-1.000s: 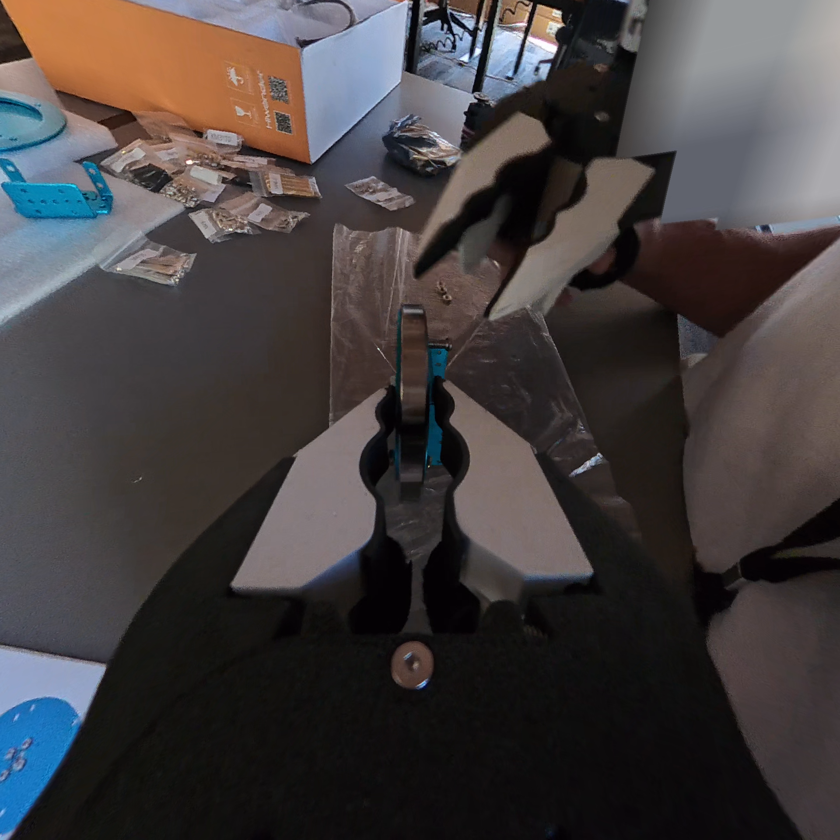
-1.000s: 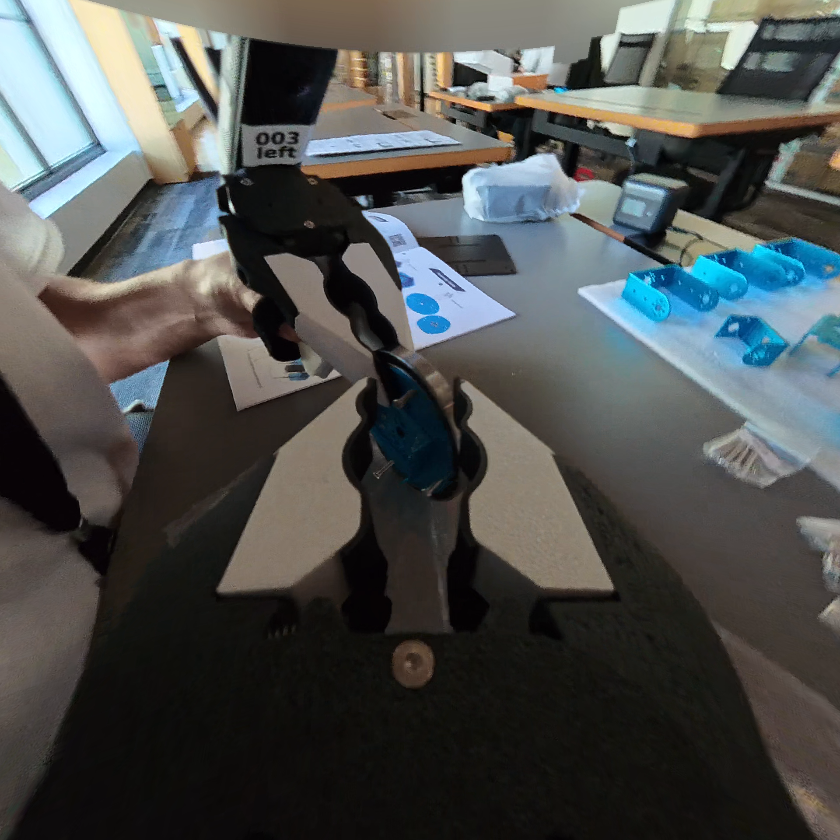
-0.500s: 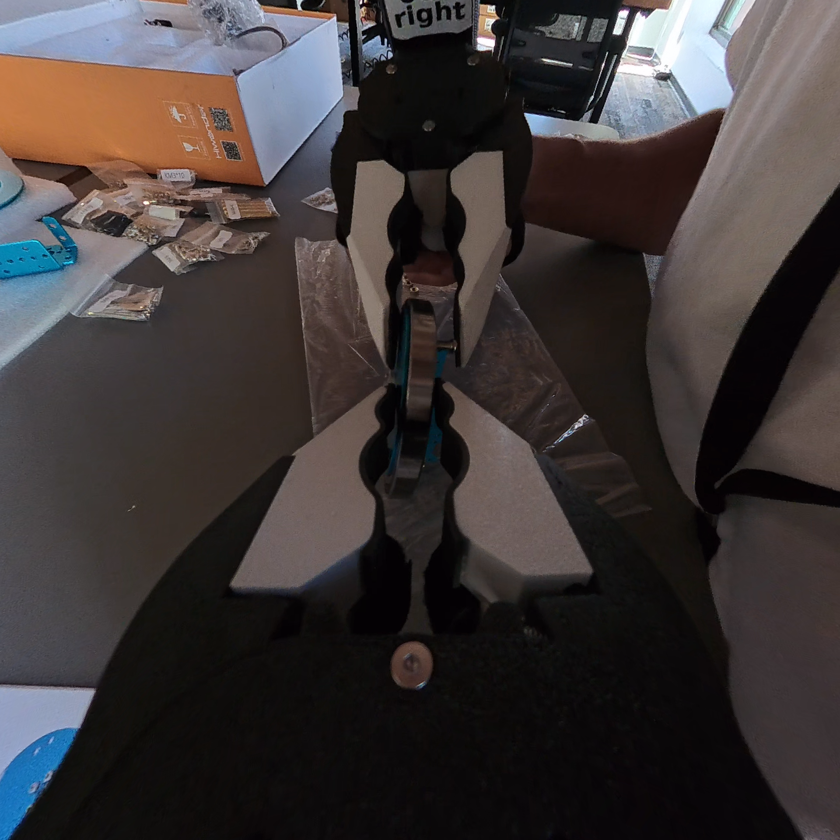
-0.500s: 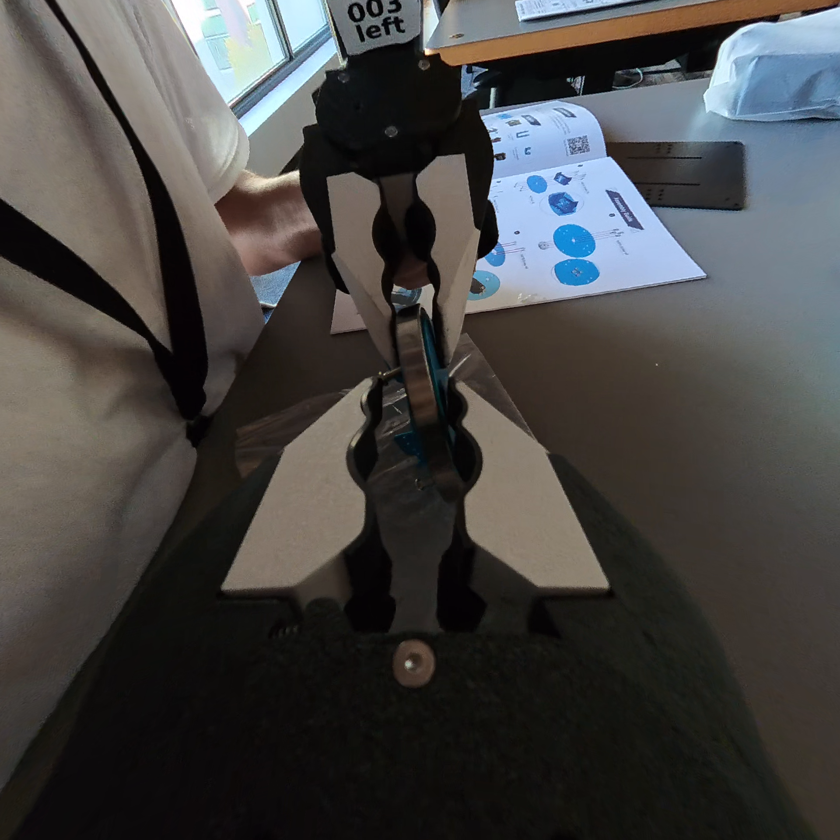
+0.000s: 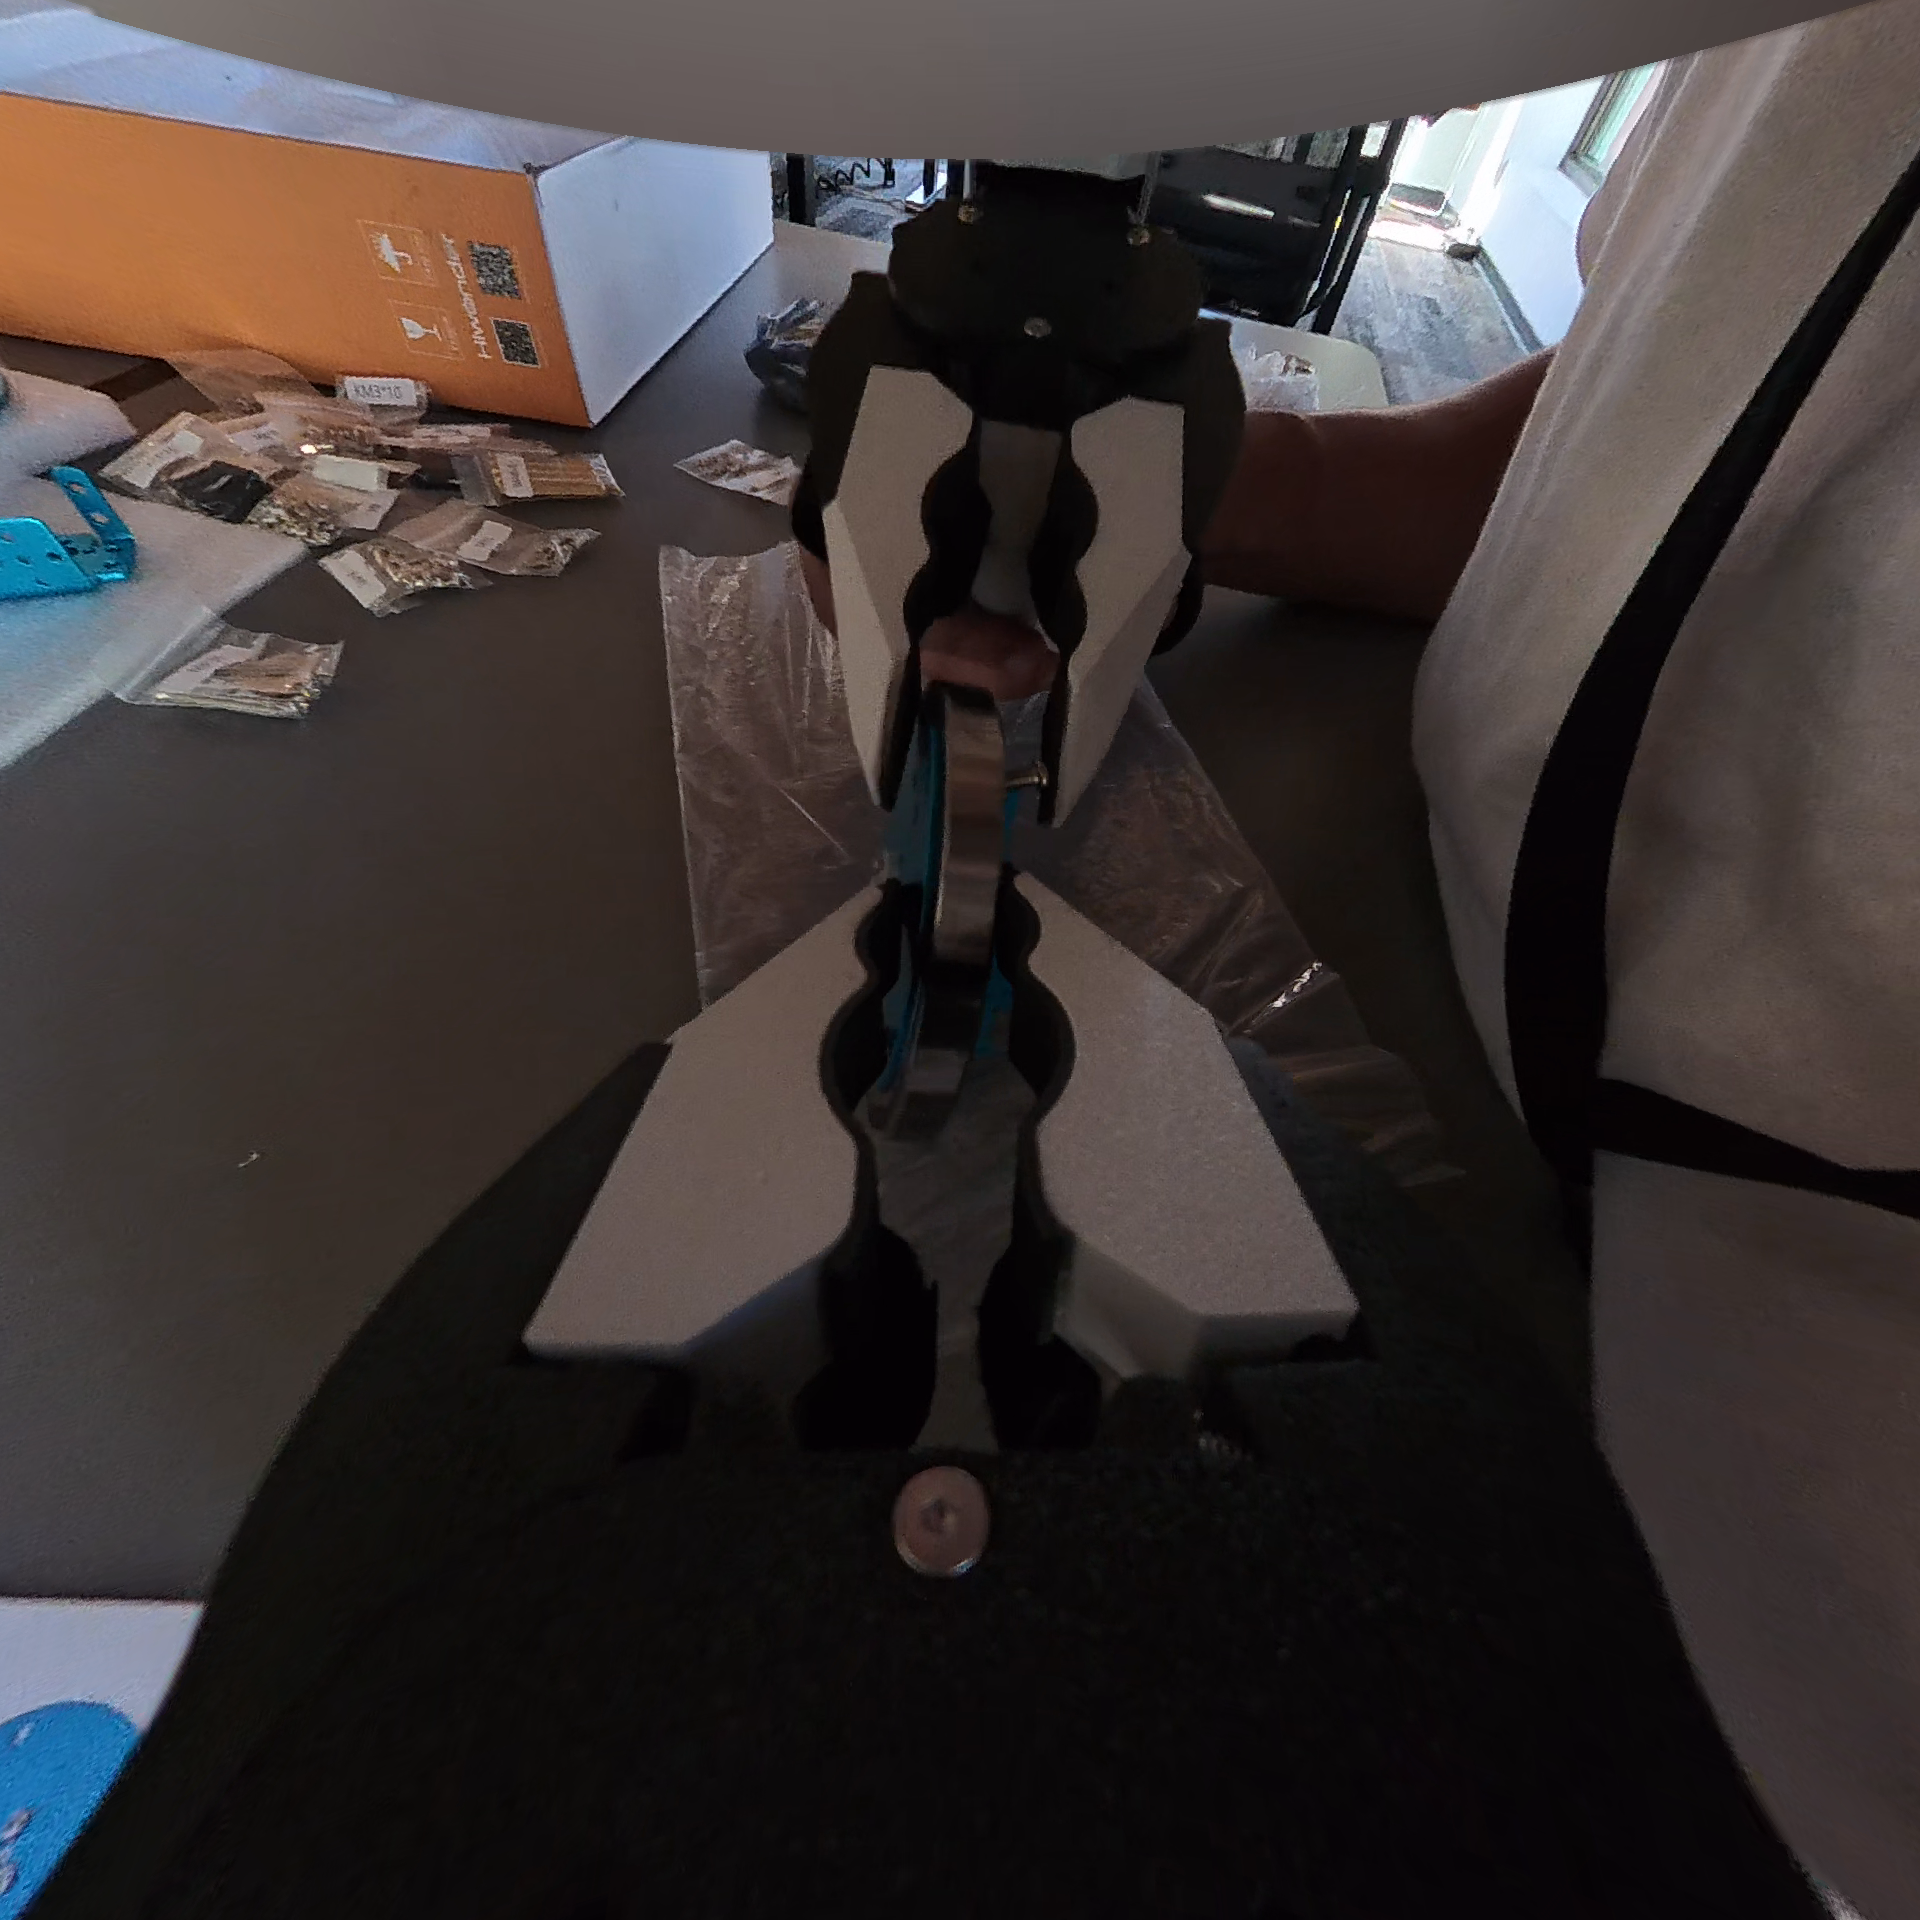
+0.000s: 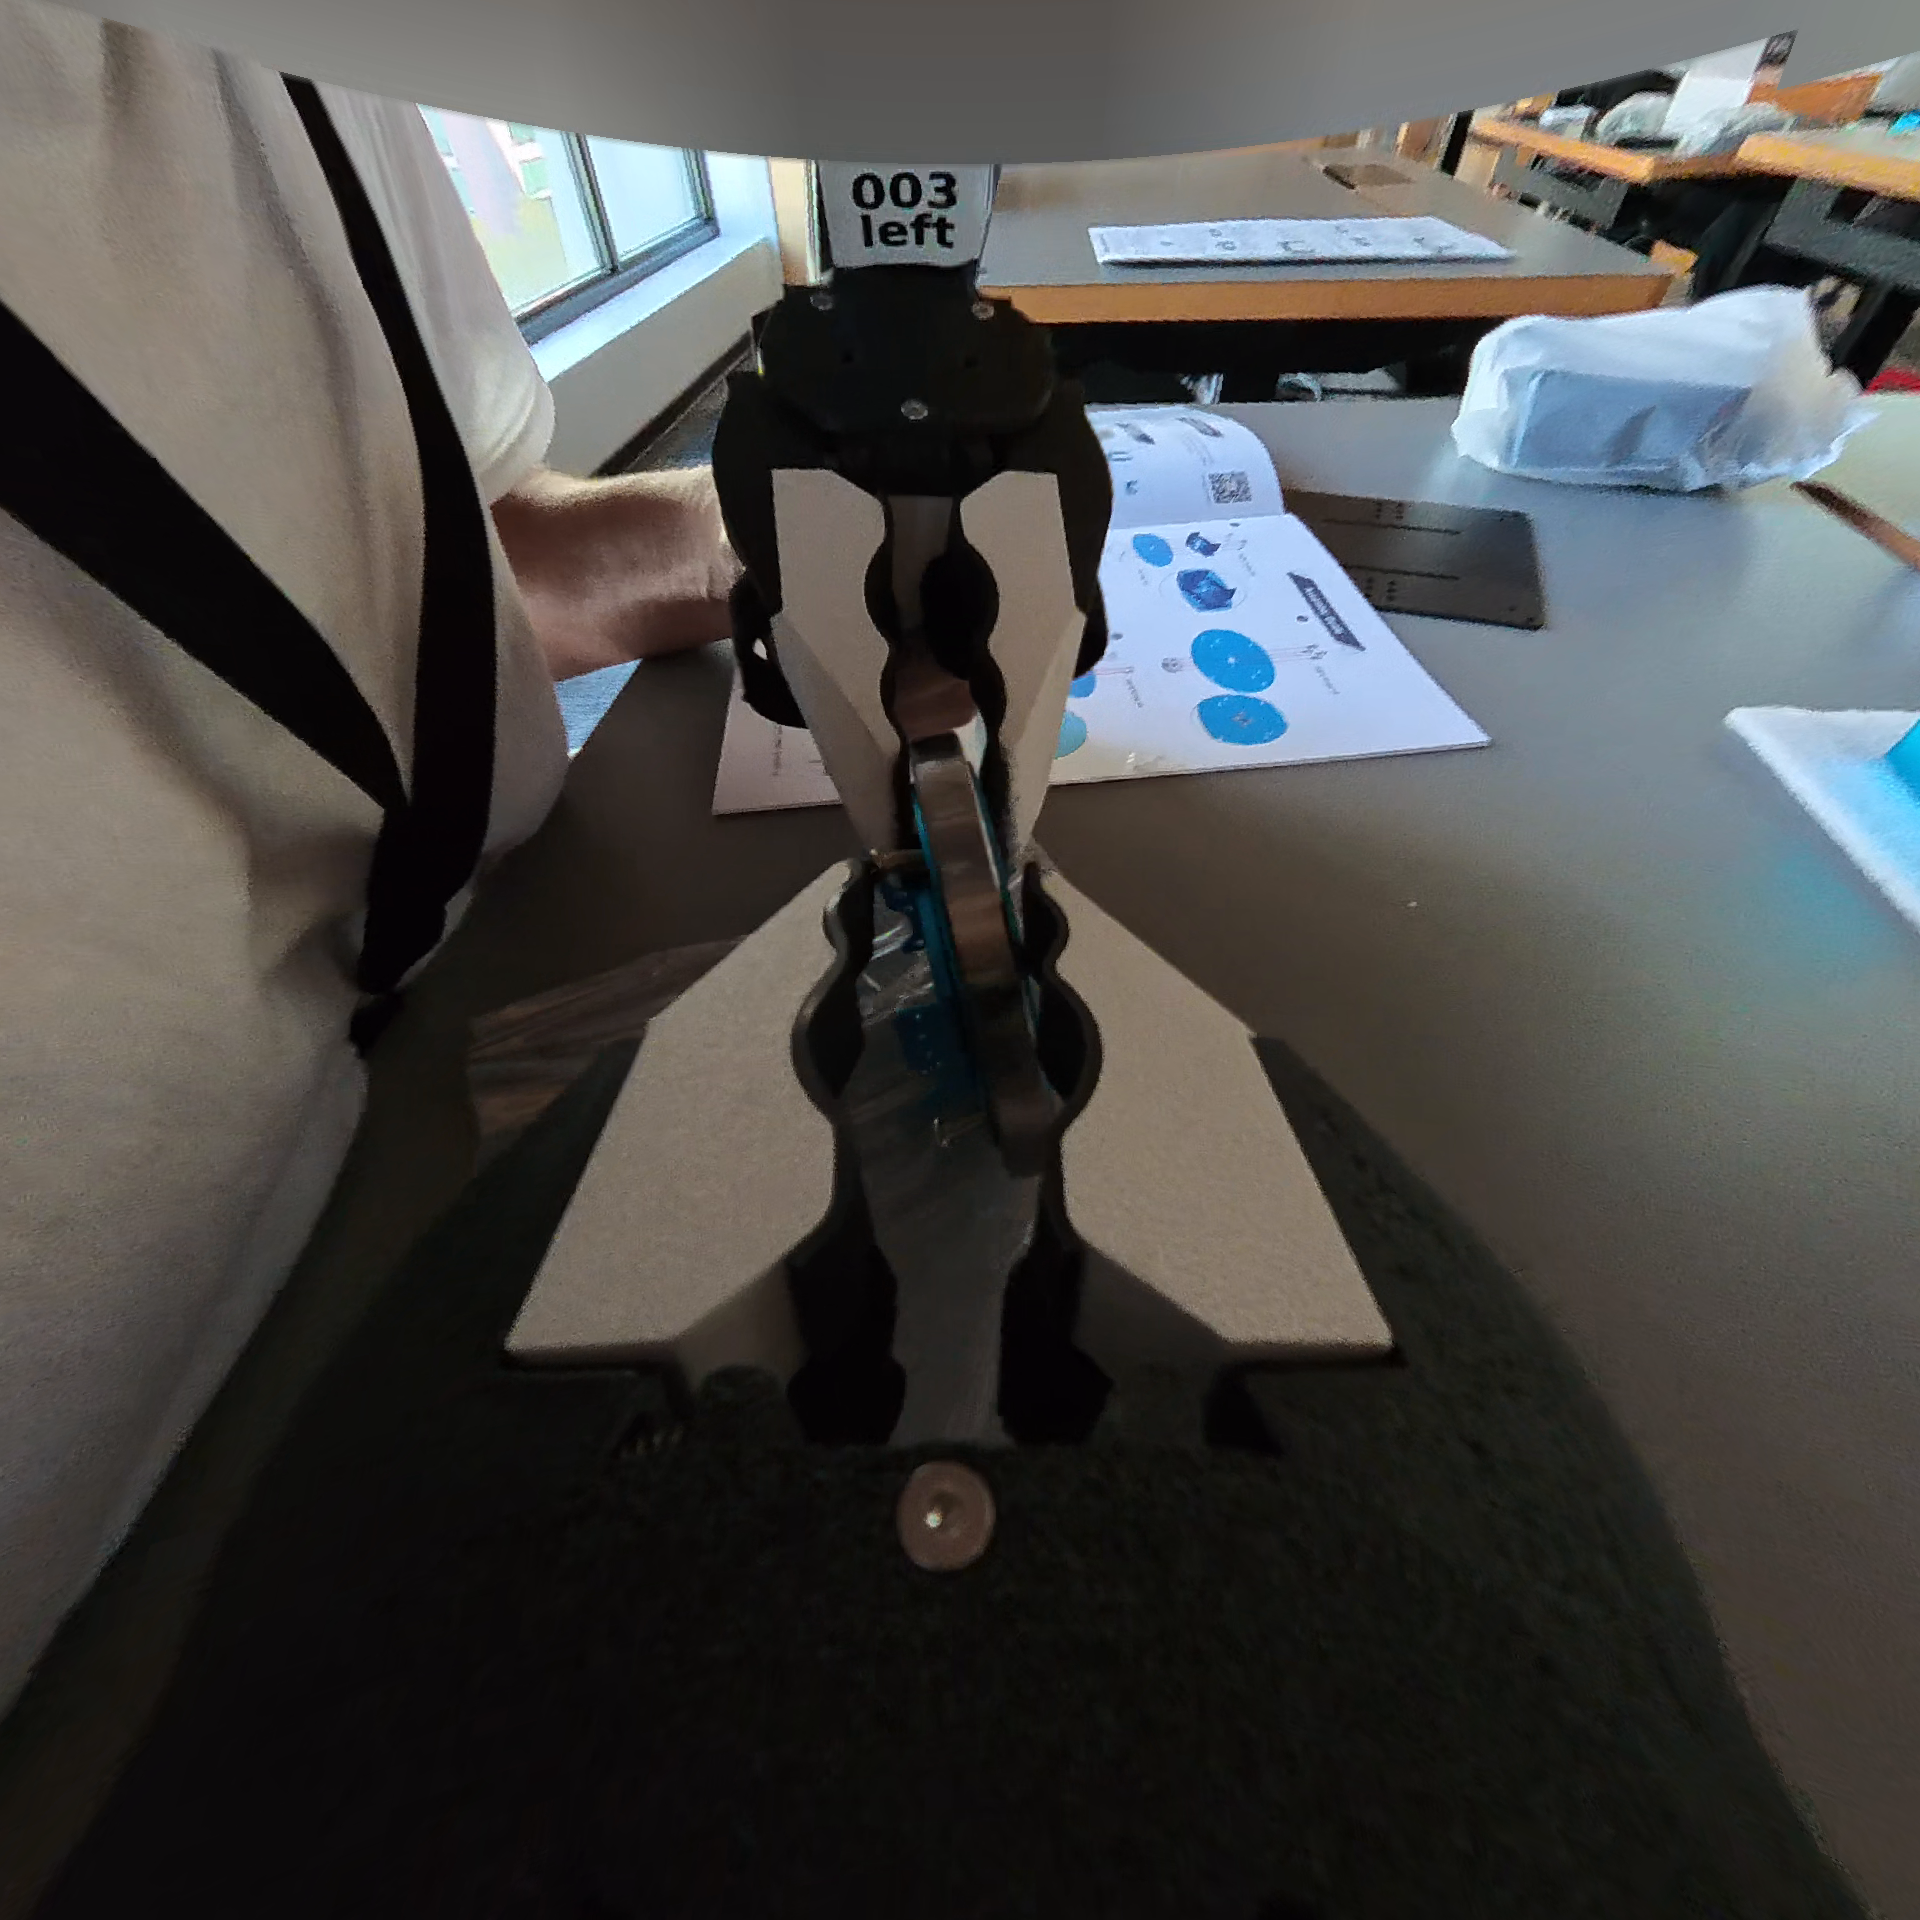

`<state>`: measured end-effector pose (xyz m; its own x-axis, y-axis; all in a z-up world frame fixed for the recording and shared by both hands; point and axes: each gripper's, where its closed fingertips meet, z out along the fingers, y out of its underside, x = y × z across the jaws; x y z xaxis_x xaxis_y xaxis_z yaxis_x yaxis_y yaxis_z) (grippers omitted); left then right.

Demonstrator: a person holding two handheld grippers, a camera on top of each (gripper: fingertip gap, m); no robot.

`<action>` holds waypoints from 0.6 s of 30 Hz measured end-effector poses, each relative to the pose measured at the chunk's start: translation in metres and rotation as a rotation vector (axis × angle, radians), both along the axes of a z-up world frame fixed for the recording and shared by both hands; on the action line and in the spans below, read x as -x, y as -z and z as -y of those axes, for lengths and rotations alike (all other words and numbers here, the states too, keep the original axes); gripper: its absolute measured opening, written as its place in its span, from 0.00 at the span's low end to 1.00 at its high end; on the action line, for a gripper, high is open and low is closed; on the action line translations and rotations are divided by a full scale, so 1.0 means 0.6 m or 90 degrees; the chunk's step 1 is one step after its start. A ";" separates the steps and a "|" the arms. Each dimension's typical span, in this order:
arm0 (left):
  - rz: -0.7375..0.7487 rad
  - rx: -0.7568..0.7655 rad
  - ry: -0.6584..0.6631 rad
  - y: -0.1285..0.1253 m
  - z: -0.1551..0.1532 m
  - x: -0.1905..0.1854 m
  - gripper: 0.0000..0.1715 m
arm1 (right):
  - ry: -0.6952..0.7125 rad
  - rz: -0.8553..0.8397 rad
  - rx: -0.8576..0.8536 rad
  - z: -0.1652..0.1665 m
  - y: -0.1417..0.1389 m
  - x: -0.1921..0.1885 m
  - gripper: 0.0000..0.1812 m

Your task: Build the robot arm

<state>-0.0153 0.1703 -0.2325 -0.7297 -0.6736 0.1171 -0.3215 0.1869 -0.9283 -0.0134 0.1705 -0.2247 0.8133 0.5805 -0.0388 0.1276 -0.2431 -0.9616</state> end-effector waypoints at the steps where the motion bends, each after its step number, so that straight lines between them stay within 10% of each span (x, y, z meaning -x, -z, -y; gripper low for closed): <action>1: -0.004 0.005 -0.001 0.000 -0.001 -0.001 0.10 | -0.004 -0.010 0.014 0.001 0.002 0.001 0.15; 18: 0.009 -0.021 0.005 0.001 -0.002 0.000 0.10 | 0.001 0.023 0.012 -0.001 0.008 -0.001 0.14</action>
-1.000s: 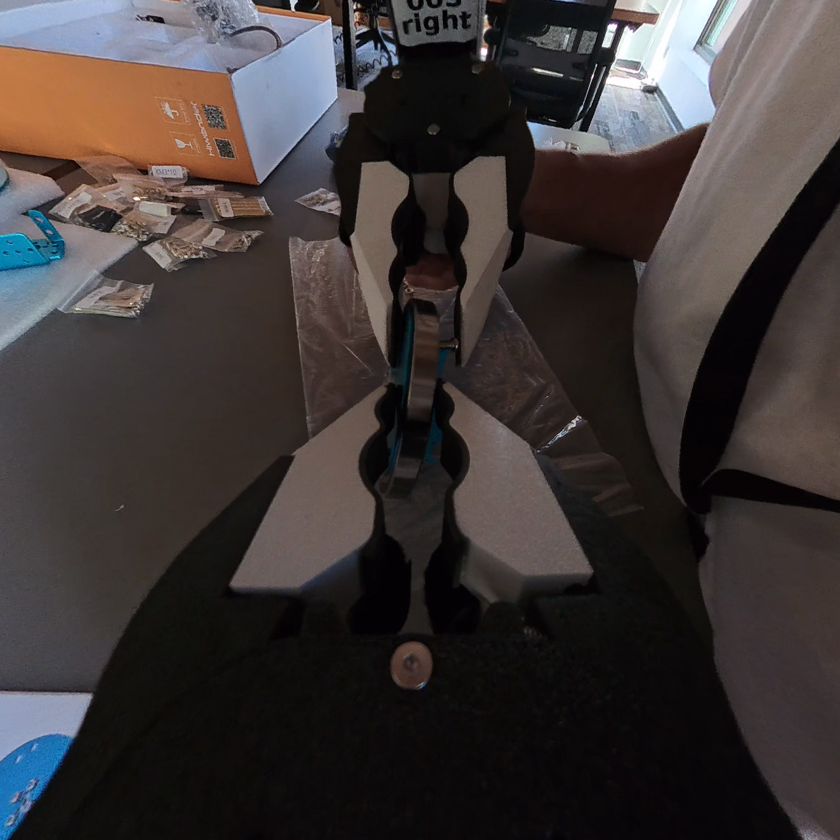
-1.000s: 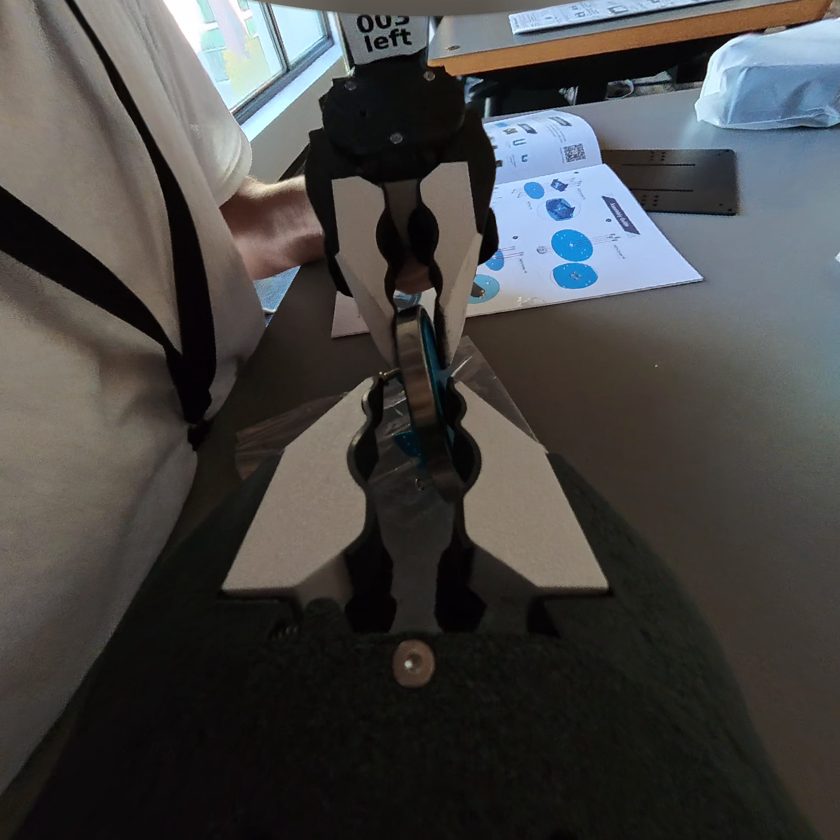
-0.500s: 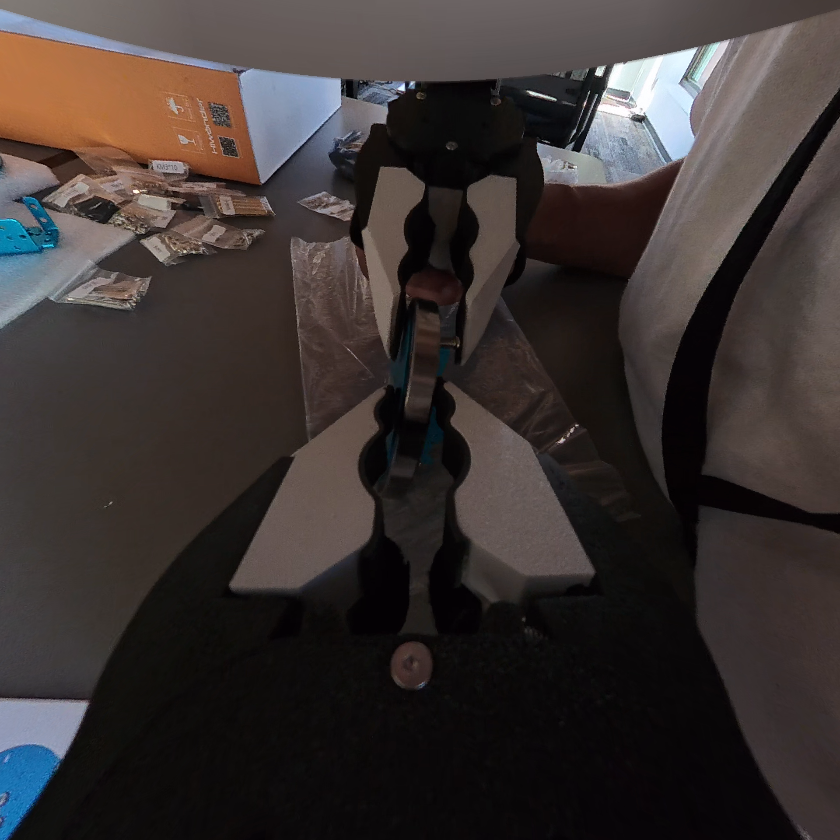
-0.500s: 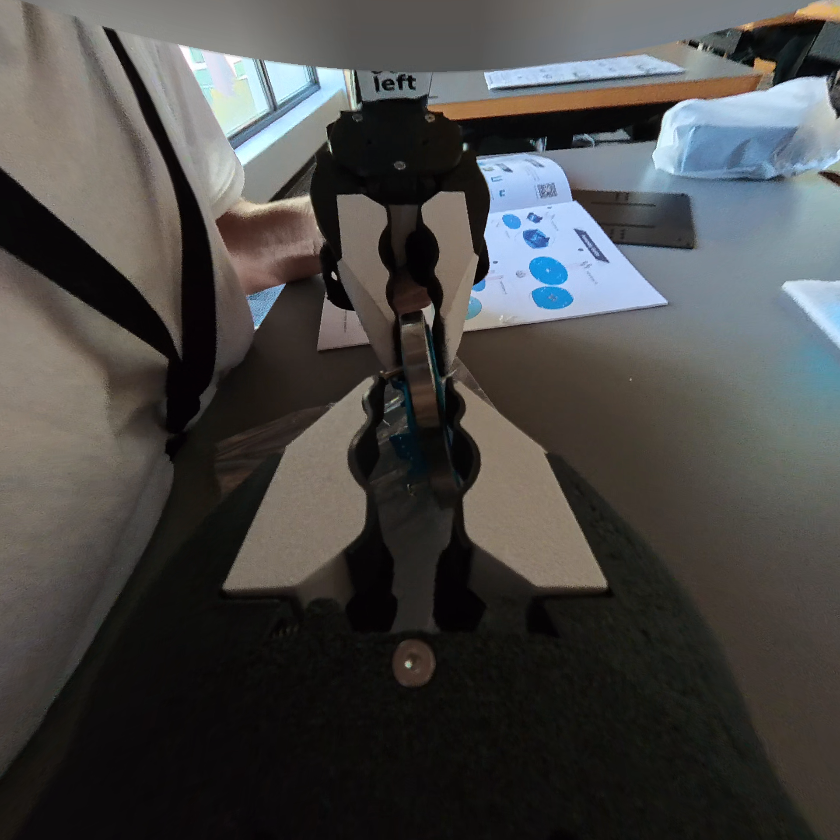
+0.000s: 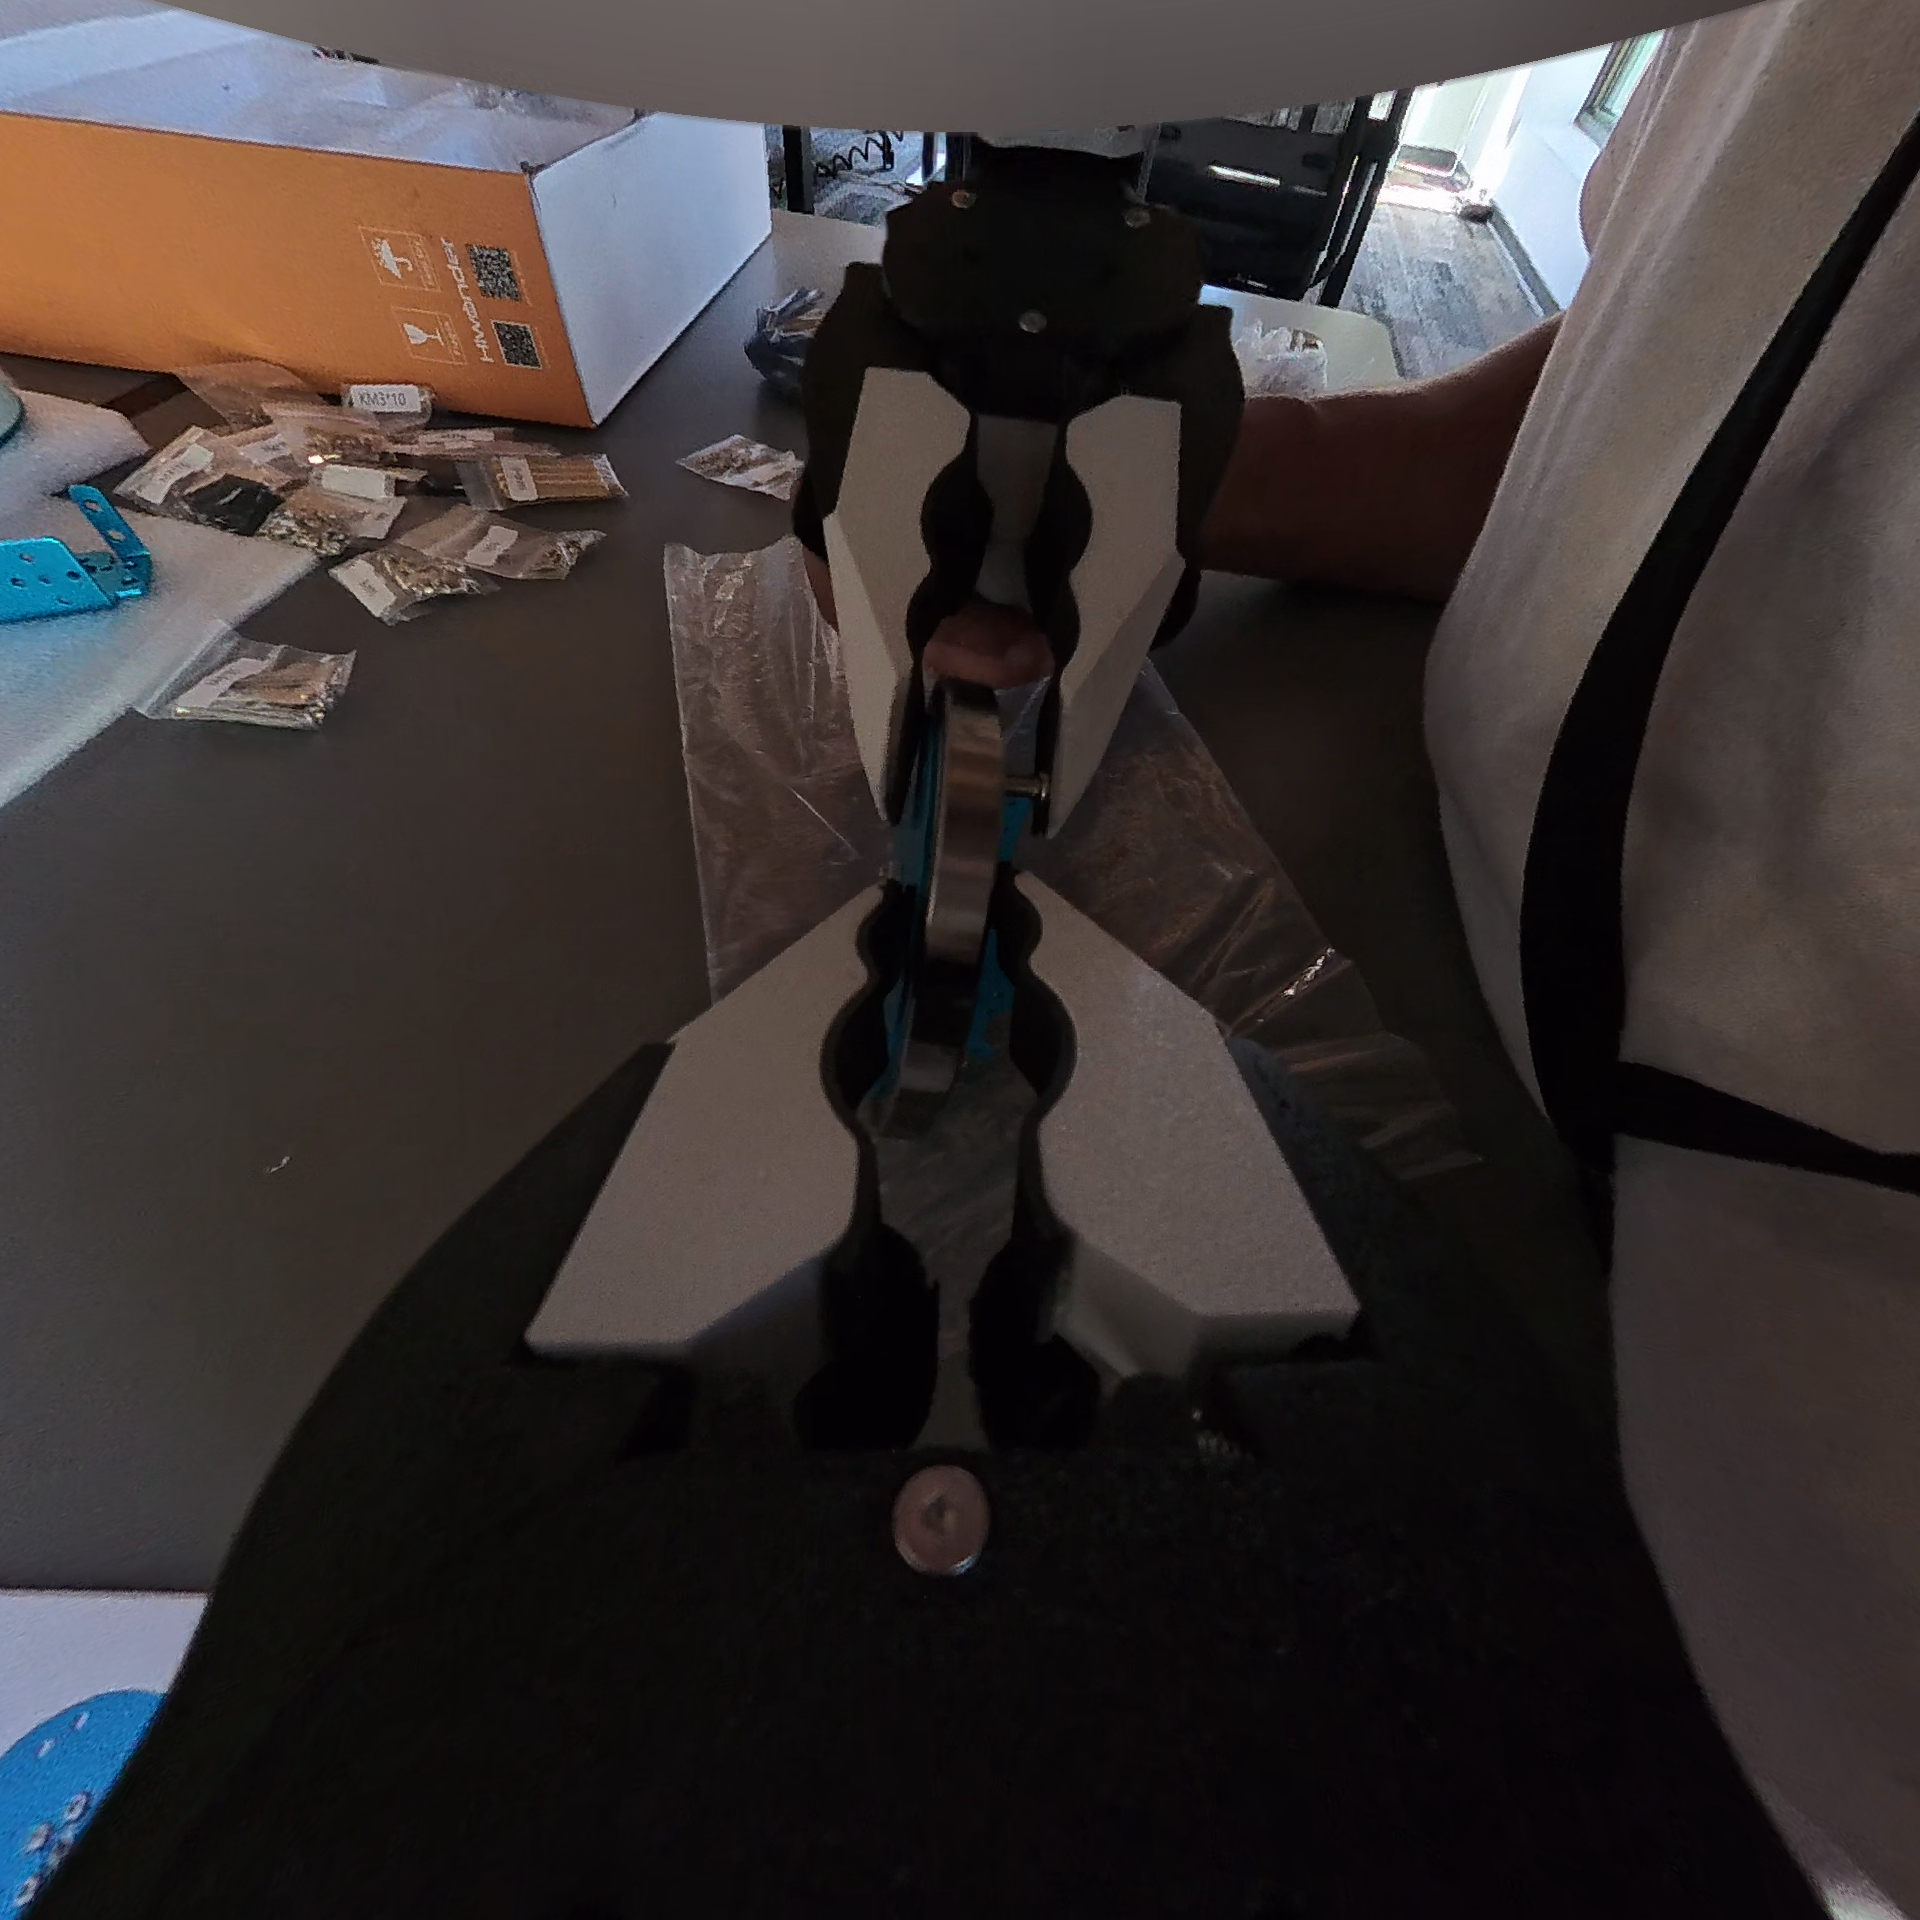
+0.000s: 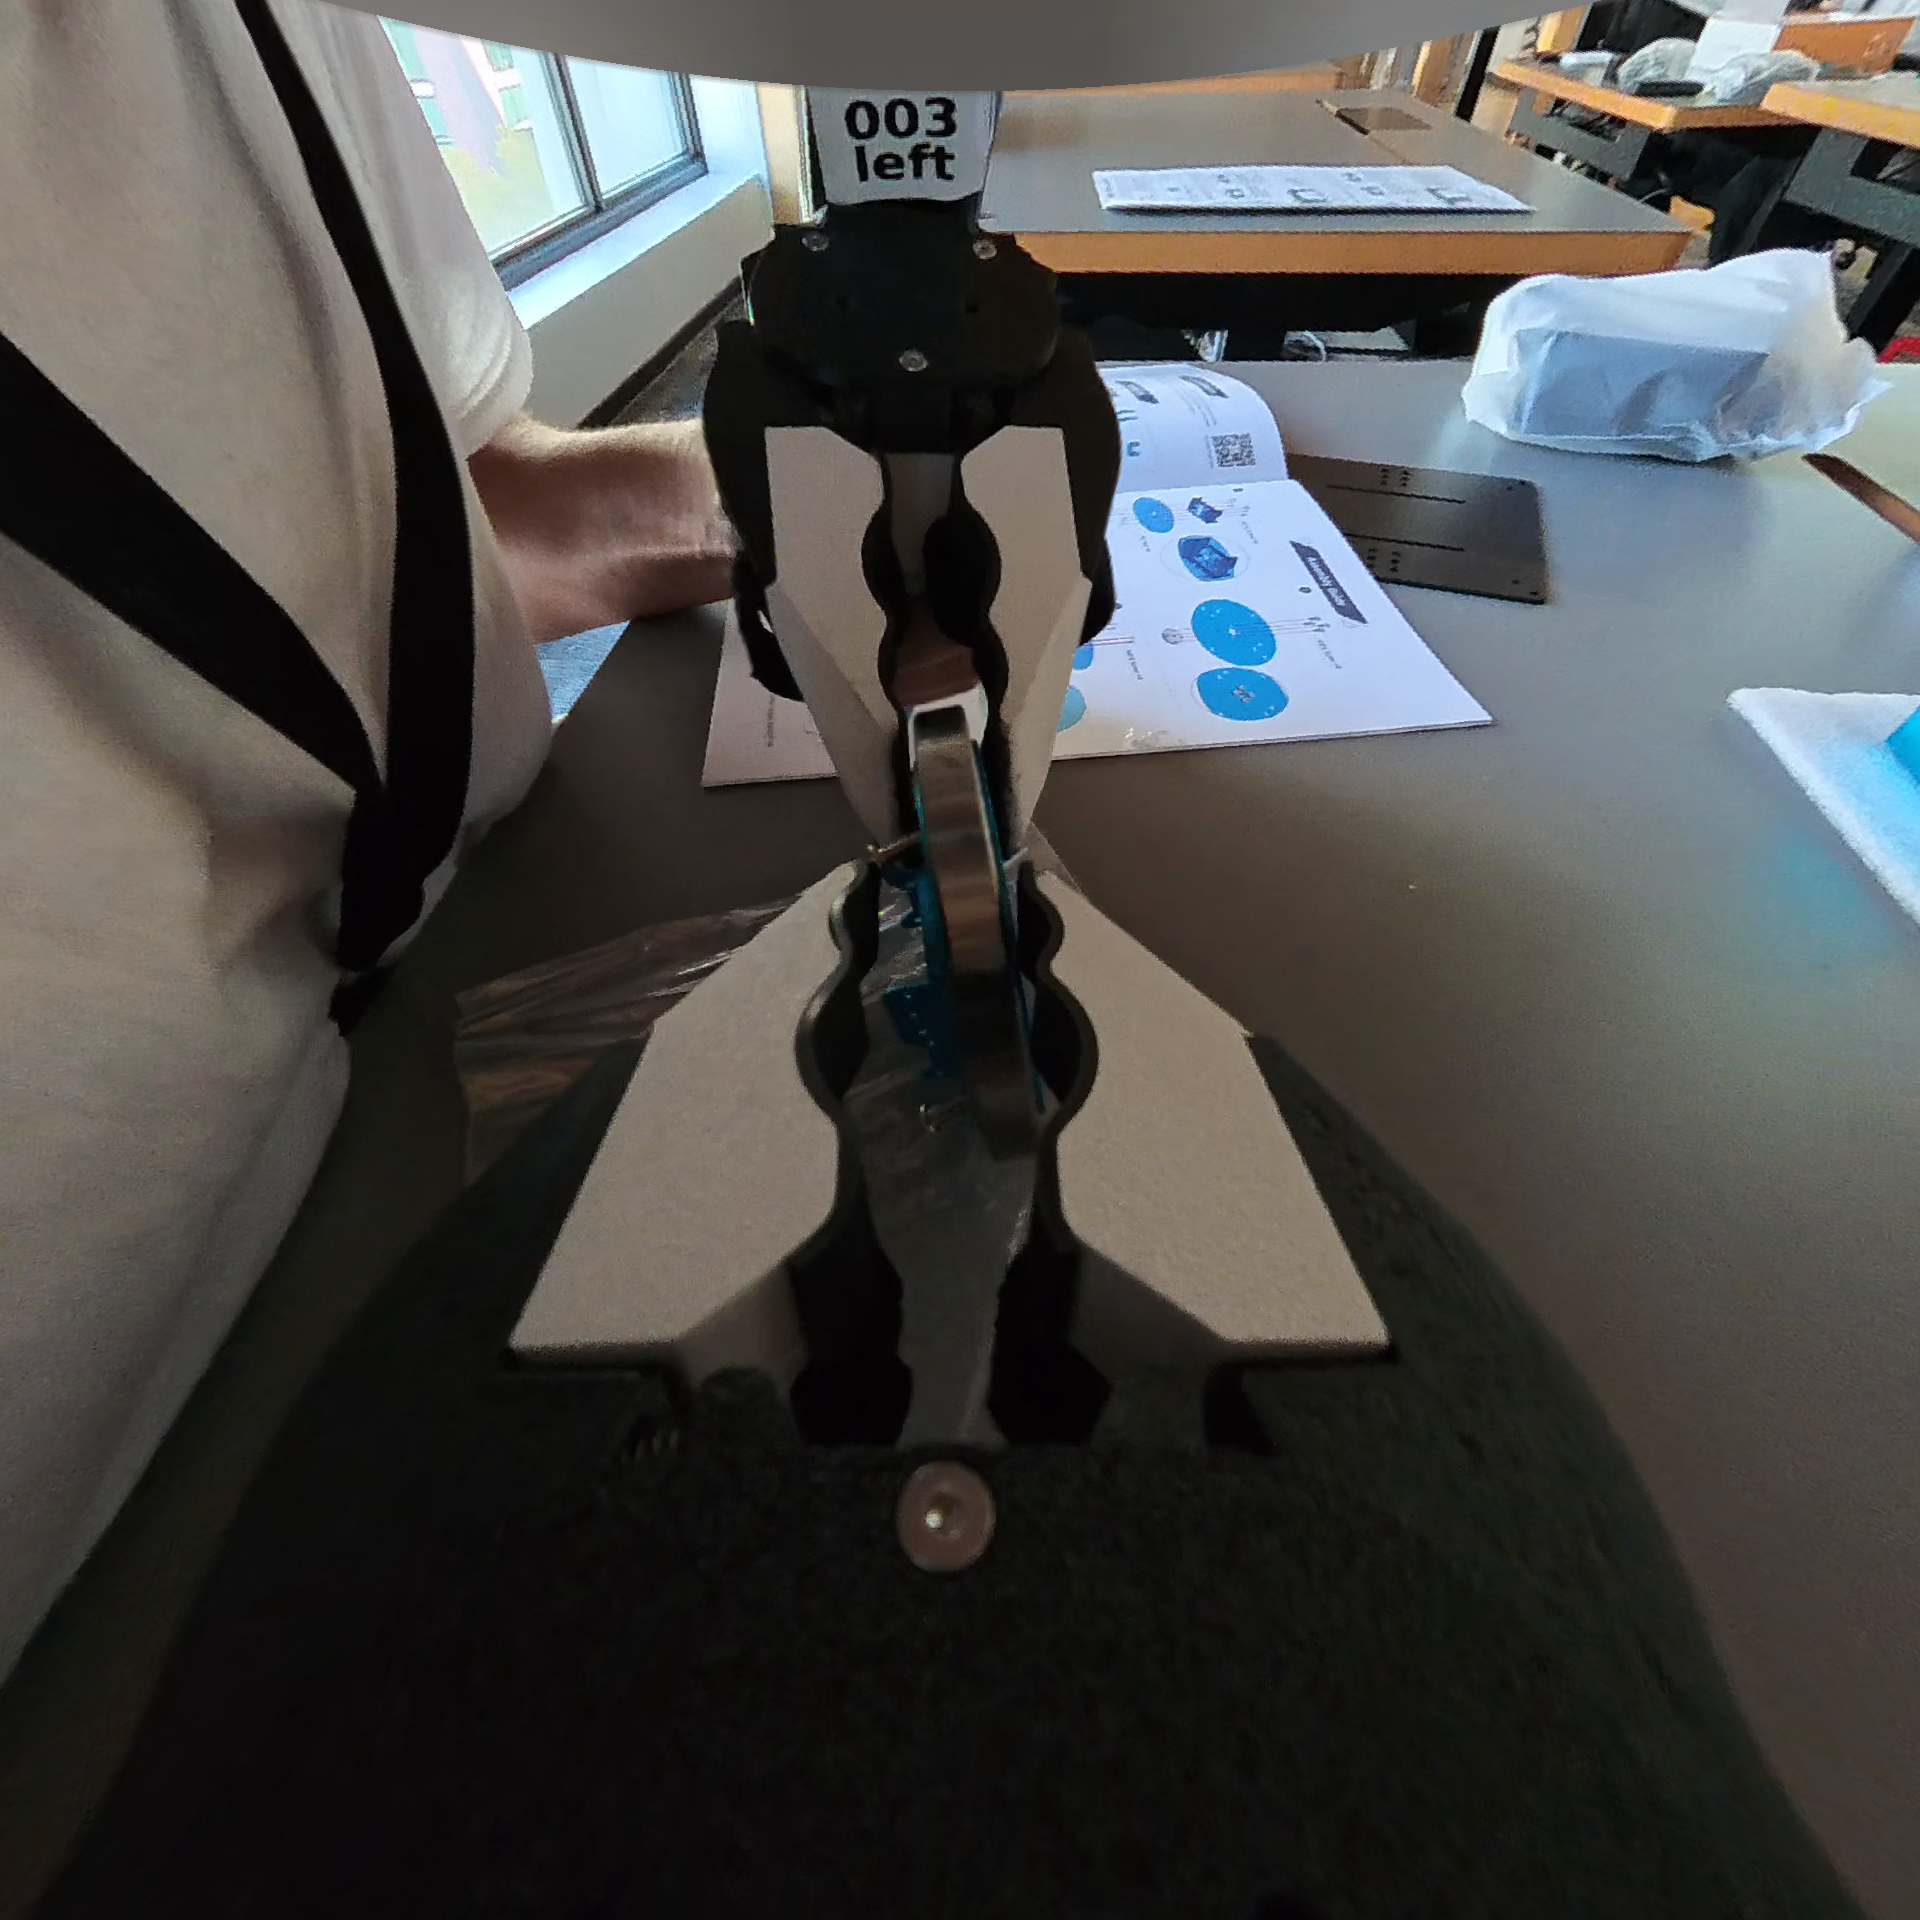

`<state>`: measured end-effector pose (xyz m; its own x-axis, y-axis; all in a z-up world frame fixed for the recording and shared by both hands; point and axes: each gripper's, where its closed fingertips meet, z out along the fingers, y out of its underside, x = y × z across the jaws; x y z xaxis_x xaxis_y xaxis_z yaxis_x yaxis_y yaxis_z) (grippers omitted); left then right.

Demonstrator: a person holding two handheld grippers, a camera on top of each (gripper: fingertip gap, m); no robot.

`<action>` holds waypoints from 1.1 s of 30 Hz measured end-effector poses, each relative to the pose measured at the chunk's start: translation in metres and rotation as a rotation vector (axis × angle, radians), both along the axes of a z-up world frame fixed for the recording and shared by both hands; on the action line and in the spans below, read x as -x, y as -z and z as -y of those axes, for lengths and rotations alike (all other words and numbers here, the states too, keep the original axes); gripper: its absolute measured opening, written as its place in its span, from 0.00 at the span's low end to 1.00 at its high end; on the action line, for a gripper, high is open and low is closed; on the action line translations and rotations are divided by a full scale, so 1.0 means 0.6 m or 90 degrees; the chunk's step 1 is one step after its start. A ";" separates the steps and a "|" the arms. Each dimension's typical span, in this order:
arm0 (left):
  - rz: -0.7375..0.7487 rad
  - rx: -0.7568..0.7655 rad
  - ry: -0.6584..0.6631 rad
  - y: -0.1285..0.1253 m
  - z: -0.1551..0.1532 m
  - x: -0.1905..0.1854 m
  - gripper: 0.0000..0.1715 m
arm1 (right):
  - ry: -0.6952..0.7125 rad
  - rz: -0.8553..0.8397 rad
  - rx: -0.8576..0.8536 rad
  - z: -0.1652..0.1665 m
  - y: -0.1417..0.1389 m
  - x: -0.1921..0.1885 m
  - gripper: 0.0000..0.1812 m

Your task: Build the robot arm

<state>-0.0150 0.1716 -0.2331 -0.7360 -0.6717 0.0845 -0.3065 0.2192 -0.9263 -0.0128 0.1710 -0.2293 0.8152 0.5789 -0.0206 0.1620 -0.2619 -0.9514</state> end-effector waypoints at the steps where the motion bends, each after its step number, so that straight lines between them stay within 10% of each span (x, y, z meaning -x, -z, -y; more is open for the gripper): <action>1: -0.001 0.001 0.000 0.000 0.000 0.000 0.10 | 0.002 0.007 -0.005 0.000 0.000 0.000 0.14; 33: 0.031 -0.020 0.002 -0.005 0.005 -0.005 0.10 | -0.011 -0.036 0.024 -0.003 0.001 -0.008 0.09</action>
